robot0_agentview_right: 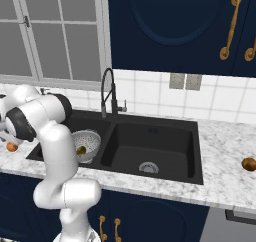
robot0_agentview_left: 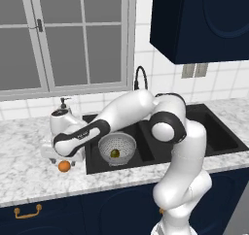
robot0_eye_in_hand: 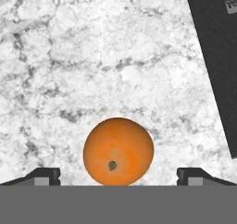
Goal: Put the colander in the sink, put the pear, kiwi, tangerine in the colander, and turn on the sink faucet and pour water over the colander.
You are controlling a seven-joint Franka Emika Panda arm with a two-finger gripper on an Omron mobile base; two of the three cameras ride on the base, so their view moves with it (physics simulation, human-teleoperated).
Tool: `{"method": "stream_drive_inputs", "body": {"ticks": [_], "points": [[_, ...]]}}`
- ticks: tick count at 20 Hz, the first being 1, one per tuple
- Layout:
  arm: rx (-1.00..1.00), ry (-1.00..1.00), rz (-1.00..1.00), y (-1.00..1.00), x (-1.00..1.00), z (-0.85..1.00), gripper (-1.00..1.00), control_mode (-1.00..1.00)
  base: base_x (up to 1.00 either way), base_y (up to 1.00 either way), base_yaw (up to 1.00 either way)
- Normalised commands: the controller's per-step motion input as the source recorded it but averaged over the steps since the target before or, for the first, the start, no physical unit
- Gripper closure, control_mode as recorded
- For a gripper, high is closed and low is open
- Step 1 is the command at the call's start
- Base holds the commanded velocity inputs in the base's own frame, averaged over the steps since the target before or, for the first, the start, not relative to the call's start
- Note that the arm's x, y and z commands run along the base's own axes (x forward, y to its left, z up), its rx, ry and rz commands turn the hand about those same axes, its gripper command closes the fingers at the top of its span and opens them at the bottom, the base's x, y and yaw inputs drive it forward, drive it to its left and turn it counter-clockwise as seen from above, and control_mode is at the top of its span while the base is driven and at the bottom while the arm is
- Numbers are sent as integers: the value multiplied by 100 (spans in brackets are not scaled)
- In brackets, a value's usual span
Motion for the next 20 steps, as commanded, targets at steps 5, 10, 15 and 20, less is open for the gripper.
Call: {"method": "stream_drive_inputs", "body": {"ticks": [5,10,15,20], "points": [[0,2,-8,-2,0,-26,-100,-100,0,0,0],[0,1,-3,3,2,-17,-100,-100,0,0,0],[0,2,0,2,-1,-15,100,-100,0,0,0],[0,0,-1,-25,0,-3,100,-100,0,0,0]]}}
